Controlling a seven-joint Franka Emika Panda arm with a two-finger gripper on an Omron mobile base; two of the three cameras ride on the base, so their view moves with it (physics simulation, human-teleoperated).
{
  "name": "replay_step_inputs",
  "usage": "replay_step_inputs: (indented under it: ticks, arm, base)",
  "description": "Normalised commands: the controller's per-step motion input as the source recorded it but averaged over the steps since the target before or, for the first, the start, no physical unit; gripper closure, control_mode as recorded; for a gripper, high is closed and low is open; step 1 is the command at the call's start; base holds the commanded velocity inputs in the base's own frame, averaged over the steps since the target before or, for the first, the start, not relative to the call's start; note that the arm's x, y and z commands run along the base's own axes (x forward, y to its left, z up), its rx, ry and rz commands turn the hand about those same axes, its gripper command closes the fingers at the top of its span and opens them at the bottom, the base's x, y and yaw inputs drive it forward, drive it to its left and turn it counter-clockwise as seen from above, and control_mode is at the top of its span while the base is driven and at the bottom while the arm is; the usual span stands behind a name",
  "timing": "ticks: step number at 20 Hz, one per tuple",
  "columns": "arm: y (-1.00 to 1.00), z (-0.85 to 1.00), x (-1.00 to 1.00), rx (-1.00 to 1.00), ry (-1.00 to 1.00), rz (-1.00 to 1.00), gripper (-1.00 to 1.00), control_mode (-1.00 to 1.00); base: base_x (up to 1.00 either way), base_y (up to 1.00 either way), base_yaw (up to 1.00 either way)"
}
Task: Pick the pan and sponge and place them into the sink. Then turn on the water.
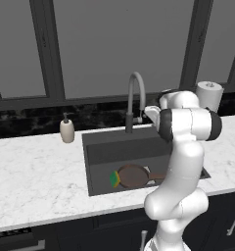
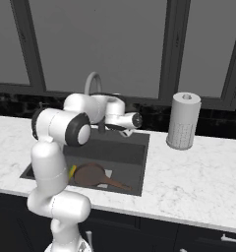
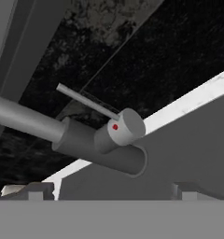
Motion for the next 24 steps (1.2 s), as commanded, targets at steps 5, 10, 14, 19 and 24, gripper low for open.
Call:
replay_step_inputs:
  ticks: [5,10,14,19,24]
  arm:
    - [0.05,-0.11,0.24,0.0,0.0,-0.04,-1.0,-1.0]
    - [0.0,-0.19,0.33,0.0,0.0,-0.02,-1.0,-1.0]
    - [0.0,-0.19,0.28,0.0,0.0,-0.01,-1.0,-1.0]
    - [0.0,-0.15,0.22,0.0,0.0,0.0,-1.0,-1.0]
    - [0.01,-0.05,0.22,0.0,0.0,0.0,-1.0,-1.0]
  base:
    - [0.0,0.0,0.0]
    - [0.0,0.0,0.0]
    - [0.0,0.0,0.0]
    - [0.0,0.0,0.0]
    - [0.0,0.0,0.0]
